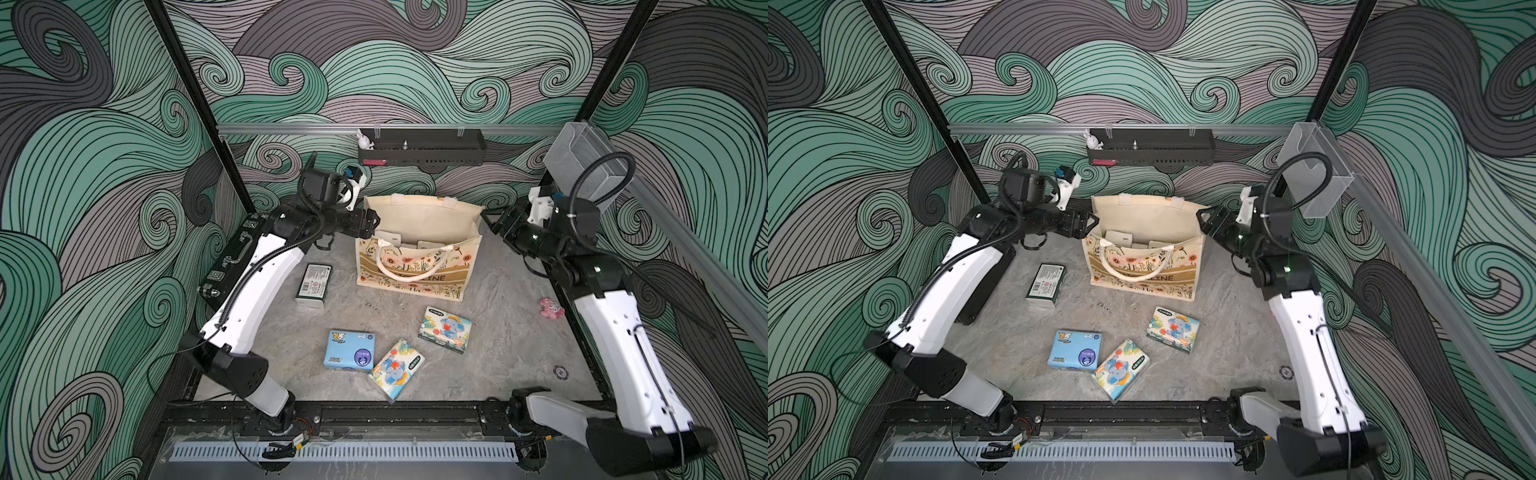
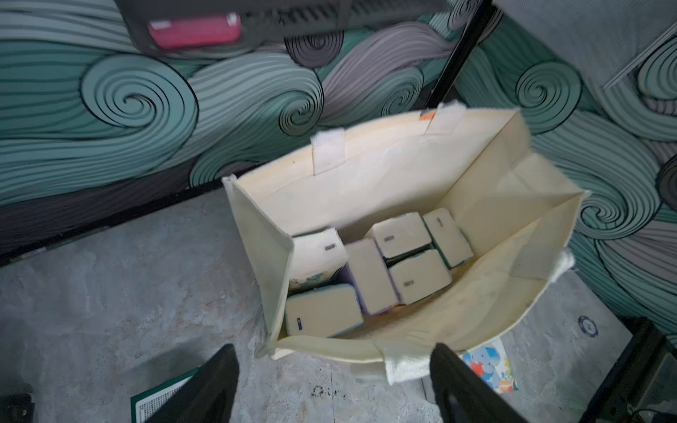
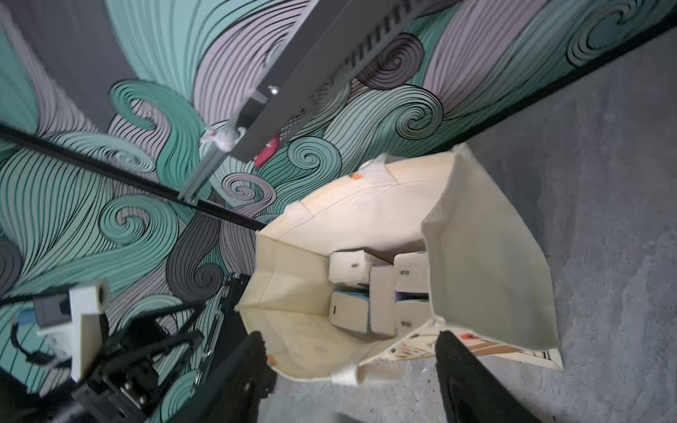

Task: Put tissues into the canvas bag
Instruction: Adjust the canvas bag at the center of the board, then adjust the pack of facial tissues at the center of the board.

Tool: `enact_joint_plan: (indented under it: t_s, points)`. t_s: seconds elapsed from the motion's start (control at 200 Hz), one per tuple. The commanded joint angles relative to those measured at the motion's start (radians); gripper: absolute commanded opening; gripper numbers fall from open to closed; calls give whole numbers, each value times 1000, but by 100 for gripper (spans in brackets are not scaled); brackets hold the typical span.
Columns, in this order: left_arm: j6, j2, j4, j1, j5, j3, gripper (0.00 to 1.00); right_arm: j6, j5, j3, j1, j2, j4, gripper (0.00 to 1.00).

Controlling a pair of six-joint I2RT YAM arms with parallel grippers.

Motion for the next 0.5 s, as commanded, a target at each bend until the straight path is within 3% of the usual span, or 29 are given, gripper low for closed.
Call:
enact_joint_plan:
  t_s: [0.0, 0.13, 0.25, 0.355, 0.495]
  points:
    - [-84, -207, 49, 2, 1, -103, 84, -211, 24, -92, 71, -127, -36, 75]
    - [-209, -410, 103, -1, 244, -414, 84, -174, -40, -311, 195, -290, -55, 75]
    - [-395, -589, 167, -3, 405, -730, 82, -99, 8, -529, 381, -417, -37, 75]
    - [-557, -768, 275, -30, 444, -1006, 79, -6, 86, -719, 539, -494, 42, 75]
    - [-739, -954, 299, -91, 424, -1257, 79, 79, 137, -906, 675, -488, 193, 74]
